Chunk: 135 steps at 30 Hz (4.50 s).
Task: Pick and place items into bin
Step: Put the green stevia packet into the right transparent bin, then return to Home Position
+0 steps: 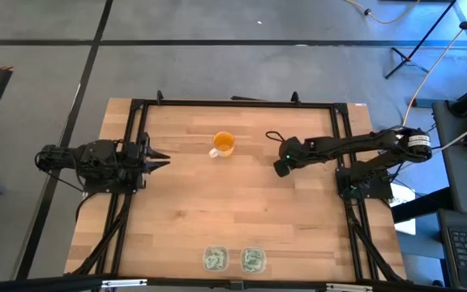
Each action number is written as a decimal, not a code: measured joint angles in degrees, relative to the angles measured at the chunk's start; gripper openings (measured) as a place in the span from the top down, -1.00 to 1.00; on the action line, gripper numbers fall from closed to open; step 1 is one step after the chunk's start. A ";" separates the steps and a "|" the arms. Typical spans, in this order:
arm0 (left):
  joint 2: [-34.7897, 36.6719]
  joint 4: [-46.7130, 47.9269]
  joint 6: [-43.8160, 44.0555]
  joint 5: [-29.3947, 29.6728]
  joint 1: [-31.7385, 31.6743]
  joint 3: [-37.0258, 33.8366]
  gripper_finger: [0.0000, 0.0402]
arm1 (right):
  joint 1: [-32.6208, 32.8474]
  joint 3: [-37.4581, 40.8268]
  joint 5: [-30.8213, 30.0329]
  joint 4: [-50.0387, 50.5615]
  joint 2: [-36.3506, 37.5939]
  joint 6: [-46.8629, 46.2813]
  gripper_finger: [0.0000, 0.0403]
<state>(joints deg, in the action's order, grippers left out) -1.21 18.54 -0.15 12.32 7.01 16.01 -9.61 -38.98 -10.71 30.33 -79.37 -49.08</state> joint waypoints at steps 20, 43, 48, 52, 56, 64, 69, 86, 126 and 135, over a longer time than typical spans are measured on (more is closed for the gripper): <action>0.00 -3.00 5.06 -0.86 0.00 -0.71 0.65 | 36.71 -29.61 -0.19 -2.59 -9.23 10.54 1.00; 0.46 -15.26 4.95 -1.86 0.01 -9.11 0.65 | 47.64 -32.02 7.93 -17.10 -25.52 5.89 1.00; 0.44 -14.99 4.95 -1.91 0.02 -9.11 0.65 | 47.68 -32.02 6.73 -17.36 -27.36 5.83 1.00; 0.44 -14.81 4.95 -1.90 0.02 -9.11 0.65 | 47.54 -32.02 6.69 -17.31 -28.42 5.70 0.96; 0.44 -14.20 4.95 -1.90 0.02 -9.11 0.65 | 47.54 -32.02 6.70 -17.33 -28.57 5.81 0.90; 0.44 -13.37 4.92 -1.90 0.00 -9.11 0.65 | 46.98 -32.02 6.74 -16.76 -28.57 5.84 0.79; 0.44 -12.40 4.92 -1.90 0.00 -9.11 0.65 | 46.23 -32.02 6.84 -14.42 -28.59 5.79 0.67; 0.42 -10.45 5.38 -1.90 0.00 -9.20 0.65 | 42.48 -34.71 -5.95 -7.01 -16.74 19.24 0.41; 1.22 -21.13 1.35 -1.65 -5.55 -9.11 0.65 | 9.07 26.28 8.47 -36.80 61.80 43.19 0.41; 1.22 -21.69 2.23 -6.97 -14.75 -9.11 0.65 | 5.39 27.17 8.47 -29.08 72.37 42.90 0.41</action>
<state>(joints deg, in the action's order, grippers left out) 0.01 -3.15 2.08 5.35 -7.74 6.90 -4.22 -11.81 -2.23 1.25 -7.00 -6.18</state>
